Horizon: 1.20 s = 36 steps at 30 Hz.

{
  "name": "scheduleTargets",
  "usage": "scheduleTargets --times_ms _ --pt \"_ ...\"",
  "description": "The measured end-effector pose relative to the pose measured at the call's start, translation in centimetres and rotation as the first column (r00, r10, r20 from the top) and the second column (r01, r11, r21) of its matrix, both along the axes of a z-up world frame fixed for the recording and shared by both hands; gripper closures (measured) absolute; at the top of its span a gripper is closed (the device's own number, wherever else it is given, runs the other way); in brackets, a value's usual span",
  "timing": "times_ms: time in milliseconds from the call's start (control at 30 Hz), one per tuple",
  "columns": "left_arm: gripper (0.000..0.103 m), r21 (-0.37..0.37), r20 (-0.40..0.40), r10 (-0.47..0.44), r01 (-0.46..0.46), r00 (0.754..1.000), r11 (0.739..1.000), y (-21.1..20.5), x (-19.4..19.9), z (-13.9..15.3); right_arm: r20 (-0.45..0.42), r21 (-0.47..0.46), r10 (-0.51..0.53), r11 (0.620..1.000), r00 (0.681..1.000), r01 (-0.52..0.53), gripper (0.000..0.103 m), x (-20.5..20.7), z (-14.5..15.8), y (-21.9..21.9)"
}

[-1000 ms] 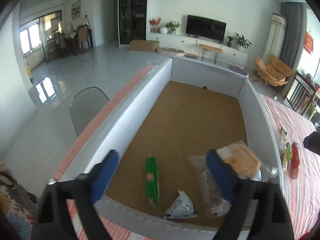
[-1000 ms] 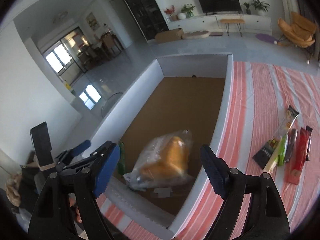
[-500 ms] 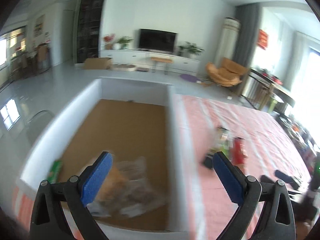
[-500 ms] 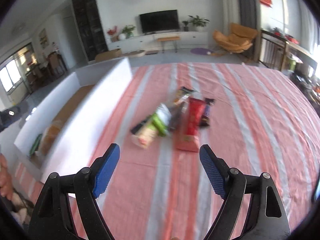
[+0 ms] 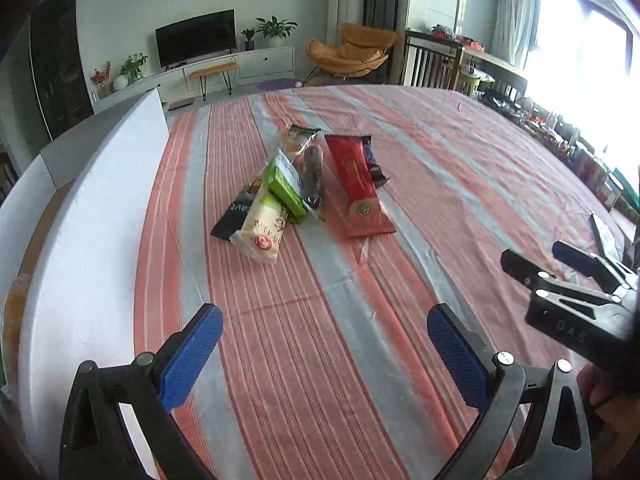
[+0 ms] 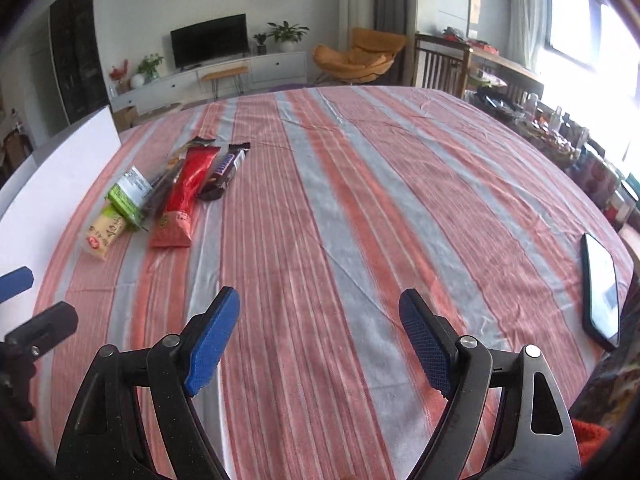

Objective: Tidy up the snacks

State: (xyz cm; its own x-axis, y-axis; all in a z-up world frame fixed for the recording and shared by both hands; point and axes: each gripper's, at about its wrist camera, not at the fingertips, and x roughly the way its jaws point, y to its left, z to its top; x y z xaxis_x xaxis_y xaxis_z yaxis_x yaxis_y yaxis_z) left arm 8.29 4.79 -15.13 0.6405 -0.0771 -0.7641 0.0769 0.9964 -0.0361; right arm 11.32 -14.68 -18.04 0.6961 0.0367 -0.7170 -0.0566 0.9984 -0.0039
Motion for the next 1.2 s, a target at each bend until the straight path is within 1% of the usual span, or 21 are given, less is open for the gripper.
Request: scheduleTargets --times_ms 133,300,467,667,733,1200 --pt "0.002 0.009 -0.028 0.016 -0.016 0.999 1.000 0.1 0.5 -2.7 -0.033 0.015 -0.019 1.000 0.999 0.019 0.018 0.5 -0.7 -0.3" --pt "0.002 0.027 -0.064 0.027 -0.025 0.998 0.999 -0.1 1.3 -4.5 -0.064 0.029 -0.037 0.999 0.997 0.039 0.018 0.4 -1.2 -0.8" --pt "0.002 0.049 -0.062 0.035 -0.032 0.997 0.998 -0.3 1.5 -4.7 -0.116 0.043 -0.053 0.997 0.992 0.059 0.018 0.7 -2.0 -1.2" --pt "0.002 0.031 -0.081 0.045 -0.043 0.996 0.999 0.0 1.9 -5.0 -0.118 0.010 -0.056 0.998 0.991 0.058 0.017 0.5 -1.9 -0.8" --pt "0.001 0.031 -0.080 0.045 -0.043 0.996 0.999 0.0 2.0 -5.0 -0.118 -0.001 -0.052 0.999 0.992 0.052 0.015 0.5 -2.0 -0.6" --pt "0.000 0.034 -0.080 0.047 -0.045 0.996 0.998 0.0 1.9 -5.1 -0.114 -0.007 -0.058 0.998 0.992 0.057 0.012 0.0 -1.8 -0.4"
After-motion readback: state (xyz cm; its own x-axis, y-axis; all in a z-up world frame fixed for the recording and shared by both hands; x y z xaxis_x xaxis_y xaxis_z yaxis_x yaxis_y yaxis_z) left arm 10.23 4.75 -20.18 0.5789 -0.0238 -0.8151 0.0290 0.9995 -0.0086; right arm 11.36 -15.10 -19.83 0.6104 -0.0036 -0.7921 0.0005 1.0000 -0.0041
